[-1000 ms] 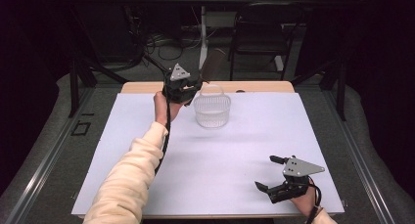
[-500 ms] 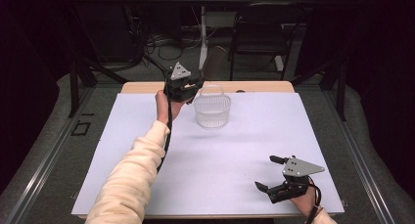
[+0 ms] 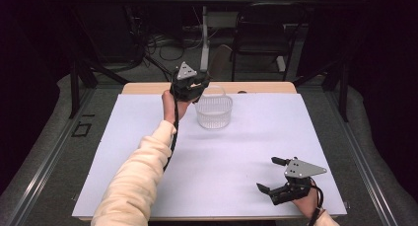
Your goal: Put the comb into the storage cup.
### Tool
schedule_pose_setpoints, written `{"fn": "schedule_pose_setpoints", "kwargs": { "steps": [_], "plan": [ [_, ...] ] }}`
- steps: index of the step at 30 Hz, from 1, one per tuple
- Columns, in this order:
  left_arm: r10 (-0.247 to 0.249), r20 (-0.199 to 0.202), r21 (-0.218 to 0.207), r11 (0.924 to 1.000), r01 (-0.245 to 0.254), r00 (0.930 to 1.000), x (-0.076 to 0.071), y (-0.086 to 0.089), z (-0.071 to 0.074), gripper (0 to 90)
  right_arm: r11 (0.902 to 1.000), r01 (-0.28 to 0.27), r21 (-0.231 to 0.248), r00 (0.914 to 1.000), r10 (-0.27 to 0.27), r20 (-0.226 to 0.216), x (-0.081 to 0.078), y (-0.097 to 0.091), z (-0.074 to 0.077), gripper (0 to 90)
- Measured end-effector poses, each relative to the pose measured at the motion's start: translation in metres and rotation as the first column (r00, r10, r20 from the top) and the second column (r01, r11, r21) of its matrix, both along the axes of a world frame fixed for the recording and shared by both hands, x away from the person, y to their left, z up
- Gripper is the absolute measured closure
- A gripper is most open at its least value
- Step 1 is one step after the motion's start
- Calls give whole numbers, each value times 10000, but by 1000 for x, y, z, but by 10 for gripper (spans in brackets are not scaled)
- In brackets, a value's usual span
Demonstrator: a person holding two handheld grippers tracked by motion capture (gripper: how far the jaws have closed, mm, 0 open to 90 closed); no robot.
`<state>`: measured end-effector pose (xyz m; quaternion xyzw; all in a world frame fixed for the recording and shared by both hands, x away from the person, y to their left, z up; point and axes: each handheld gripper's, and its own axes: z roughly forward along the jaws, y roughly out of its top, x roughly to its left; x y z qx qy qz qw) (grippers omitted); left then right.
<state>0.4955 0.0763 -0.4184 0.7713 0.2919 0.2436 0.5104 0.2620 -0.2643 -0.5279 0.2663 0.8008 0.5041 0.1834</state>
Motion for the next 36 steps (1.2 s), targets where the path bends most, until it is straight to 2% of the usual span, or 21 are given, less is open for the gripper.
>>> {"fn": "schedule_pose_setpoints", "kwargs": {
  "steps": [18, 36],
  "plan": [
    [141, 106, -201, 9997, -139, 9998, 3, -9, -4, 723, 10000, -15, 6, 10000, 15, 11, 0, 1, 0, 0],
    [217, -79, -599, 9980, -221, 9997, 8, -12, -13, 723, 10000, -28, 19, 10000, 28, -44, 0, 1, 0, 0]
  ]
}}
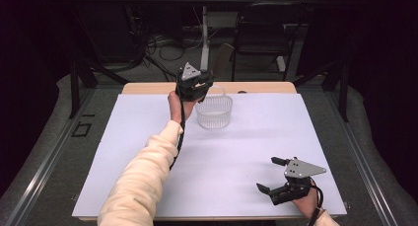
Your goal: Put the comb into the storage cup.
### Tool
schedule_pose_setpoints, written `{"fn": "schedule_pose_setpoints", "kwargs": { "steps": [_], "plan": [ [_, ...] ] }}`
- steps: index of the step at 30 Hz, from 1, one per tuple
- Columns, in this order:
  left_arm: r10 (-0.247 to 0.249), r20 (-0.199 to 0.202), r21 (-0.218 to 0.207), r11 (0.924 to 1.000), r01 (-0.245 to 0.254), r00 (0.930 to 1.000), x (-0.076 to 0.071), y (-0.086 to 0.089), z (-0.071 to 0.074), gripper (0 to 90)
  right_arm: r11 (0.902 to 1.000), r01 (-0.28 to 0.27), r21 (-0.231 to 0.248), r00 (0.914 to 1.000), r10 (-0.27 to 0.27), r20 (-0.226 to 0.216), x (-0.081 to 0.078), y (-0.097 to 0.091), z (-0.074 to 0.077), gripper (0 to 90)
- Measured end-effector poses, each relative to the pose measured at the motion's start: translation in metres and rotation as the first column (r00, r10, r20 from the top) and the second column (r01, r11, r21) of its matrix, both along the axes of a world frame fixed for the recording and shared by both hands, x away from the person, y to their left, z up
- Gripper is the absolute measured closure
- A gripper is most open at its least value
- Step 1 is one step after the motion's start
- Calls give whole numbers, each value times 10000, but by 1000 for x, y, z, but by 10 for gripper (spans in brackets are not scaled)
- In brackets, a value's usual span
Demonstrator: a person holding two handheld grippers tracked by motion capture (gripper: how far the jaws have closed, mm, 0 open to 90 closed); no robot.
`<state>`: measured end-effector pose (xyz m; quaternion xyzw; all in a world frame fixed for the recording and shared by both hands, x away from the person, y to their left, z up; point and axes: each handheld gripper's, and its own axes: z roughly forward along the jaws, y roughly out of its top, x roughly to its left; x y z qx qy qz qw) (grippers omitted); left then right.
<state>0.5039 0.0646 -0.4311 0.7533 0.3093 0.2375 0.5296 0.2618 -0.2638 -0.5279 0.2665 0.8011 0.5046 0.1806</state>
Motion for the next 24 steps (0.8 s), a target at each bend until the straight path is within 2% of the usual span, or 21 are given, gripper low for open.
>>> {"fn": "schedule_pose_setpoints", "kwargs": {
  "steps": [9, 16, 24],
  "plan": [
    [-10, -171, -310, 9995, 5, 9999, 1, -1, -8, 723, 10000, -8, -6, 10000, 8, 15, 0, 0, 0, 0],
    [-96, -445, -298, 9995, 82, 9990, 3, -1, -16, 723, 10000, -6, -8, 10000, 6, 25, 0, 0, 0, 0],
    [-138, -520, -336, 9994, 121, 9986, 5, 0, -21, 722, 10000, -14, -28, 10000, 15, 45, 0, 0, 0, 0]
  ]
}}
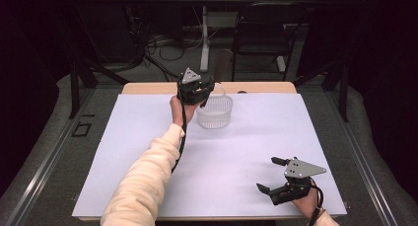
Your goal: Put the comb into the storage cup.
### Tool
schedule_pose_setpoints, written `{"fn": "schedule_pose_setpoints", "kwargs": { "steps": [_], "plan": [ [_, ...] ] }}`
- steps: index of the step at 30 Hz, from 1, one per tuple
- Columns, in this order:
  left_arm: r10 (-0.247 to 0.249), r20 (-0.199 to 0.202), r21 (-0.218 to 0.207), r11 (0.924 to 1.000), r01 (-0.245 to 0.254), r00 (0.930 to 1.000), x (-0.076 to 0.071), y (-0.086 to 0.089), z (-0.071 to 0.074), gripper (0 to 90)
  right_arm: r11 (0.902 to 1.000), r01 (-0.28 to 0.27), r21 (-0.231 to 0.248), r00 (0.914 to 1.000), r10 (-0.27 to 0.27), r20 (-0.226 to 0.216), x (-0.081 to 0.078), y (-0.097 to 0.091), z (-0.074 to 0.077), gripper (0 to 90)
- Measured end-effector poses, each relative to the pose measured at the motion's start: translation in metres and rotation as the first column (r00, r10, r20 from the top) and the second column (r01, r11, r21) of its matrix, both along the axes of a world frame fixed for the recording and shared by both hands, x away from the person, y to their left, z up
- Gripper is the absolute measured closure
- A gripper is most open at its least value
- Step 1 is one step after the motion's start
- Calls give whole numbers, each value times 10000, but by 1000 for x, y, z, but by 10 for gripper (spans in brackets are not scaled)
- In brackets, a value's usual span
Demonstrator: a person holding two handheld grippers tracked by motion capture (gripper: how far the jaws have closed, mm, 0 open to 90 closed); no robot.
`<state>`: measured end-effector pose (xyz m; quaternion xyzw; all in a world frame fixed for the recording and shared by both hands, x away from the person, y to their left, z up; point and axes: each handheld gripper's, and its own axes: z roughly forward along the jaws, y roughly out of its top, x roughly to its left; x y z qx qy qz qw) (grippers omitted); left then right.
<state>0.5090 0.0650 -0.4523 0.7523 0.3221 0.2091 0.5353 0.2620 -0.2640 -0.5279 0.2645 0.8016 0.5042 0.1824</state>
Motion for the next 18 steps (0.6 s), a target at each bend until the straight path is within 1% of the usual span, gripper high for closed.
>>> {"fn": "schedule_pose_setpoints", "kwargs": {
  "steps": [6, 12, 18],
  "plan": [
    [11, -38, 24, 10000, -11, 10000, 1, 0, -2, 722, 10000, -4, 2, 10000, 4, -3, 0, 0, 0, 0],
    [-119, -98, 170, 9998, 120, 9999, 2, -2, -5, 722, 10000, 9, 8, 10000, -9, 0, 0, 0, 0, 0],
    [-180, -155, 194, 9996, 183, 9997, 3, -3, -7, 722, 10000, 5, 5, 10000, -5, -1, 0, 0, 0, 0]
  ]
}}
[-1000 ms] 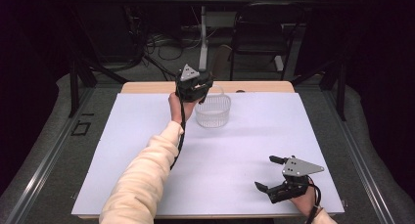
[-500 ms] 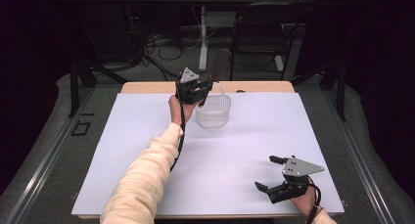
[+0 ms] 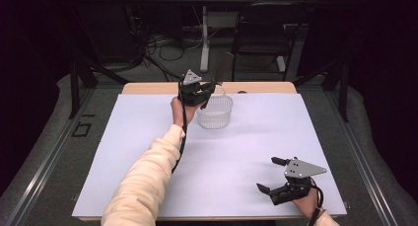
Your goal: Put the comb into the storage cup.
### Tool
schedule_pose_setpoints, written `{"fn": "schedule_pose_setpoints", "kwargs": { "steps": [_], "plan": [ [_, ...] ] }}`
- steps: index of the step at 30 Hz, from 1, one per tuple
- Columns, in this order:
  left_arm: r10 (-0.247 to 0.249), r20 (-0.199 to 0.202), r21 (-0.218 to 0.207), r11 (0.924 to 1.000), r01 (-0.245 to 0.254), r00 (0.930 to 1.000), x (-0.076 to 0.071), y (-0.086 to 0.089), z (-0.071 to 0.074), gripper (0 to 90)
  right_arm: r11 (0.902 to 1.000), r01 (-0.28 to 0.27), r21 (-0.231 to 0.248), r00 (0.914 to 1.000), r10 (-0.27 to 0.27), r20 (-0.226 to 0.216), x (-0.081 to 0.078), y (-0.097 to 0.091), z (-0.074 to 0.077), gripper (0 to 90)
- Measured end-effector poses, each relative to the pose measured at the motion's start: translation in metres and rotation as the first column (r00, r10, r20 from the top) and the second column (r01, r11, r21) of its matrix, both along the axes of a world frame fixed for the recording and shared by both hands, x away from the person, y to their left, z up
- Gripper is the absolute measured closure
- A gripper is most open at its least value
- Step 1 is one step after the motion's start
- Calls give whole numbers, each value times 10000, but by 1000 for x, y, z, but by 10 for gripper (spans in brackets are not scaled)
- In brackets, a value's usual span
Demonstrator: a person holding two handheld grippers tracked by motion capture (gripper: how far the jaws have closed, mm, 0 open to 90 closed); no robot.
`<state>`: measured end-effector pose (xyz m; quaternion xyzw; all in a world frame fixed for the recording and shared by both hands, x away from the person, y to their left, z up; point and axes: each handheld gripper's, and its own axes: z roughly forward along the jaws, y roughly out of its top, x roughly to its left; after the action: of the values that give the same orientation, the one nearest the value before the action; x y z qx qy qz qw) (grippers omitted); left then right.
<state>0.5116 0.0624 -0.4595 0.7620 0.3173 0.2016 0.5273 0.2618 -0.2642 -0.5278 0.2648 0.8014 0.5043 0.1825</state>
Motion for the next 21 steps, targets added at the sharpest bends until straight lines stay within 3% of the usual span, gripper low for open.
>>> {"fn": "schedule_pose_setpoints", "kwargs": {
  "steps": [21],
  "plan": [
    [-313, -361, 494, 9982, 331, 9989, 3, 0, -3, 722, 10000, -32, 43, 10000, 32, 29, 0, 0, 1, 0]
  ]
}}
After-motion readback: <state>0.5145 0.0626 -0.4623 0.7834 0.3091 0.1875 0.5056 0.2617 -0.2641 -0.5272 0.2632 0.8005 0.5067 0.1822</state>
